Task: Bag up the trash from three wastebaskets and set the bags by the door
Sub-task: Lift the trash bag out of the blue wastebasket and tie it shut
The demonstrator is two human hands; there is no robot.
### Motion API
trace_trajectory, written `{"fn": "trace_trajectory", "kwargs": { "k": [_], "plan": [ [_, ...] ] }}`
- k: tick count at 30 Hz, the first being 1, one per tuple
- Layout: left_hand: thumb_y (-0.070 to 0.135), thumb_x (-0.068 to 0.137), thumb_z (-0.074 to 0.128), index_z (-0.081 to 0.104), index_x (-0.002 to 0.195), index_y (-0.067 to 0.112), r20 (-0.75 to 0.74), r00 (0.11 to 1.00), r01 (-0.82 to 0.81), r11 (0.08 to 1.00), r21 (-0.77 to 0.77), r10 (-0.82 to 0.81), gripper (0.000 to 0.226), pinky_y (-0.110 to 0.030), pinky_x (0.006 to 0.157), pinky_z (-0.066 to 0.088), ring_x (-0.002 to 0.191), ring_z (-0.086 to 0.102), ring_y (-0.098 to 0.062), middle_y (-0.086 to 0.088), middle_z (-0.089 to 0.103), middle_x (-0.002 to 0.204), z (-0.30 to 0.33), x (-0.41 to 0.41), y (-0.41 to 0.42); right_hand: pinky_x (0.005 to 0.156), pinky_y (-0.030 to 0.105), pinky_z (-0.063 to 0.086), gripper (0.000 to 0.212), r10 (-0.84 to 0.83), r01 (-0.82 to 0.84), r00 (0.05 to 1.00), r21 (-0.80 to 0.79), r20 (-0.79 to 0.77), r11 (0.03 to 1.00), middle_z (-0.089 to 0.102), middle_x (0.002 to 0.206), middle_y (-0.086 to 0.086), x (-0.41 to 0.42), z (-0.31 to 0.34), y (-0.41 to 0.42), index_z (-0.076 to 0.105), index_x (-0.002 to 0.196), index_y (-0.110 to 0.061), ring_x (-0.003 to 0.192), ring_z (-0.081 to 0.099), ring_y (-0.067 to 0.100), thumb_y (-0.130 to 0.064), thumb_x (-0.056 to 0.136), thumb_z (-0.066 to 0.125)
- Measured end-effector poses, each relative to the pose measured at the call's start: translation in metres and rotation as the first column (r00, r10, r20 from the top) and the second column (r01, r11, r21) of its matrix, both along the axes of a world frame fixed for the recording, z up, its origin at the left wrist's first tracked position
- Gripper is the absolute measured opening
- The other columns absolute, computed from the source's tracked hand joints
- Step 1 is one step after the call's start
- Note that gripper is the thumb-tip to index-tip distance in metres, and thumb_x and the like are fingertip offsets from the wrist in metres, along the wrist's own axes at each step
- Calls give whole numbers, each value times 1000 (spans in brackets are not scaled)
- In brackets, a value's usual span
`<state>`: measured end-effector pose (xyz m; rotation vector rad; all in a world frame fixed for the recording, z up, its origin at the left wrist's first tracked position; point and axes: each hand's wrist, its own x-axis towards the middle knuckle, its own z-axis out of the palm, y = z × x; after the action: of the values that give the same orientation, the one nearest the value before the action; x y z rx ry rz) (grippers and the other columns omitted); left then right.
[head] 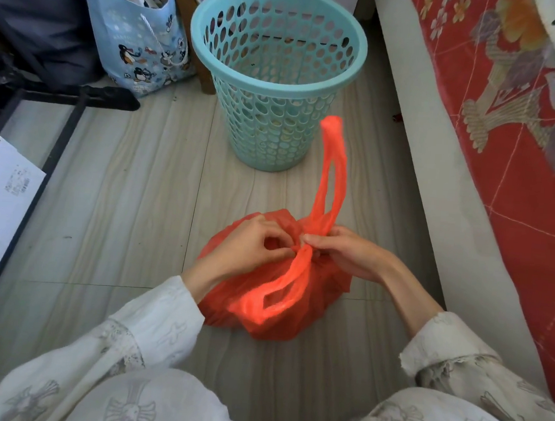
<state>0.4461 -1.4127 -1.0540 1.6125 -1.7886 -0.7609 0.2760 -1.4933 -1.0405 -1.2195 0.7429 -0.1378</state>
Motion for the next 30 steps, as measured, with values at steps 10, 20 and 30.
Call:
{"fn": "trace_trajectory", "kwargs": {
  "k": [10, 20, 30],
  "plan": [
    [13, 80, 66, 66, 71, 23, -186, 974, -93, 974, 207, 132, 13, -5, 74, 34, 72, 51, 21, 40, 60, 64, -5, 7, 4, 74, 13, 46, 12, 83, -139, 986, -446, -143, 884, 61, 84, 11, 5, 7, 7, 60, 78, -7, 78, 56, 4, 2, 75, 68],
    [48, 61, 57, 73, 84, 13, -212, 973, -46, 973, 225, 95, 45, -39, 83, 51, 87, 66, -16, -1, 71, 90, 4, -7, 3, 70, 27, 41, 25, -300, 0, 911, -730, -281, 684, 72, 85, 7, 17, -11, 17, 65, 88, -17, 77, 62, 16, -29, 69, 56],
    [23, 88, 55, 64, 61, 26, -228, 934, -191, 922, 336, 276, 29, -39, 83, 45, 74, 57, -10, 4, 64, 68, -2, -3, 5, 88, 35, 42, 19, -387, 388, 922, 20, -27, 922, 73, 71, -2, 10, -12, 13, 70, 83, -10, 76, 63, 19, 1, 81, 54]
  ]
}}
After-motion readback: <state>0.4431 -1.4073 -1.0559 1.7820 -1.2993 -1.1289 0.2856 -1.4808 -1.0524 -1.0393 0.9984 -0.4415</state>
